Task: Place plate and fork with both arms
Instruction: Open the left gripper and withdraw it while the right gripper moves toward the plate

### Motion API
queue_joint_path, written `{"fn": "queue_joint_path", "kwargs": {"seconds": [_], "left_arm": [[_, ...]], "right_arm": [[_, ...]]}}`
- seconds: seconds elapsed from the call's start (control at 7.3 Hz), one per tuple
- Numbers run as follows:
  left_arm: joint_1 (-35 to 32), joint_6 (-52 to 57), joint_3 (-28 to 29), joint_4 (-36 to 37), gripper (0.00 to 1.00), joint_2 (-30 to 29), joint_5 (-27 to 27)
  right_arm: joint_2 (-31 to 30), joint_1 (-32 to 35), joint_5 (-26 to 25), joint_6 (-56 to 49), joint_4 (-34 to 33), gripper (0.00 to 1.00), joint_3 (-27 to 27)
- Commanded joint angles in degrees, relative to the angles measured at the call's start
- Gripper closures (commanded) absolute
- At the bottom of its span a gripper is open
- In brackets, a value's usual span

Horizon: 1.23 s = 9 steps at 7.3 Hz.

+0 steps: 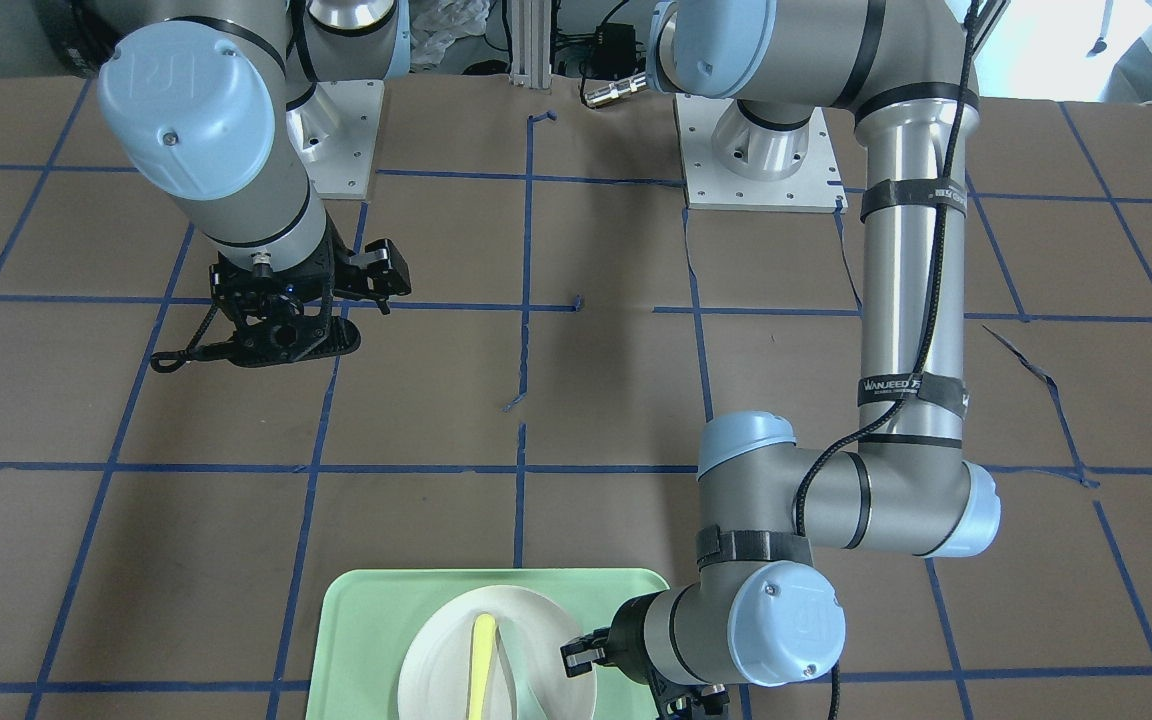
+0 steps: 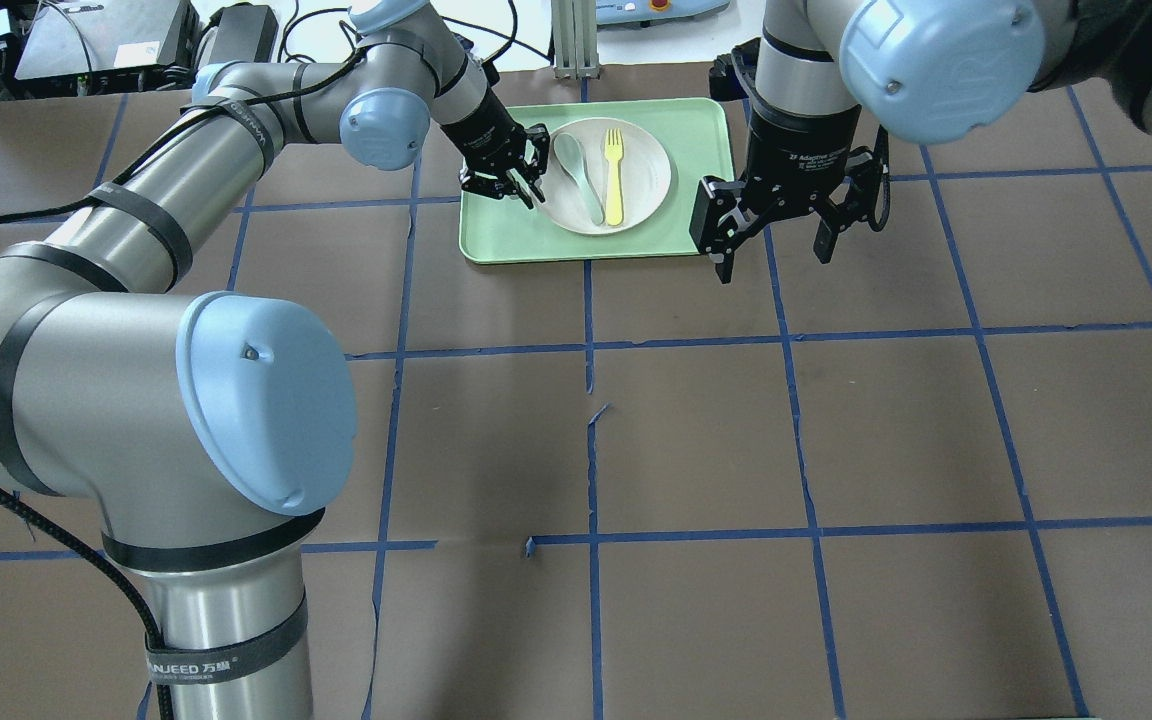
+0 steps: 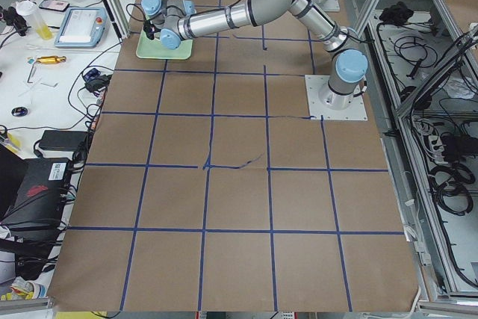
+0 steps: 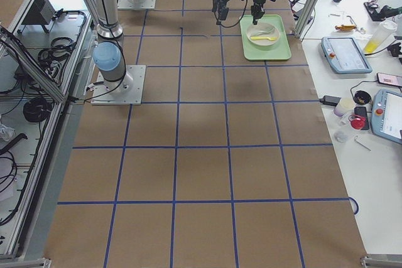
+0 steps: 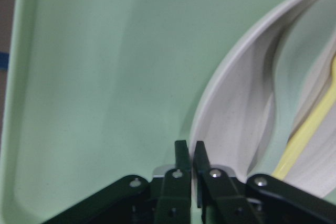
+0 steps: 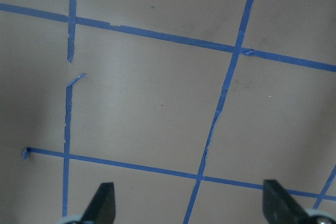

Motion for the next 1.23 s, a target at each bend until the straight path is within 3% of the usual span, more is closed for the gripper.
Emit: {"fn": "queue_joint_path", "kwargs": {"seconds": [0.0,0.14,0.41,0.55,0.96,1.1], "left_arm": [[-0.26,1.05,-0.83,-0.11,0.00,1.74,-0.25],[-0.18,1.14,-2.14,-2.47,0.00,4.71,1.14],[0.18,1.23,-5.12,-9.39,0.00,11.74,12.34],[0.96,3.66,-9.41,-10.56,0.00,15.52,18.58],[5.88,16.60,-16.82,-12.59,0.00,26.69,24.67],[7.28,20.87,-17.88,-18.34,0.00,29.94,27.66]], "right_arm": [[-0.02,-0.65,-0.10,-0.18,-0.02,0.00,-1.15],[-0.10,-0.57,0.16,-0.09,-0.45,0.00,-1.42],[0.68,-0.48,0.77,0.08,-5.00,0.00,-1.16],[0.86,-0.22,0.95,0.00,-5.55,0.00,-1.25],[5.51,0.92,1.21,3.86,-14.24,0.00,-1.16],[6.91,1.44,1.21,3.95,-16.00,0.00,-1.25]]}}
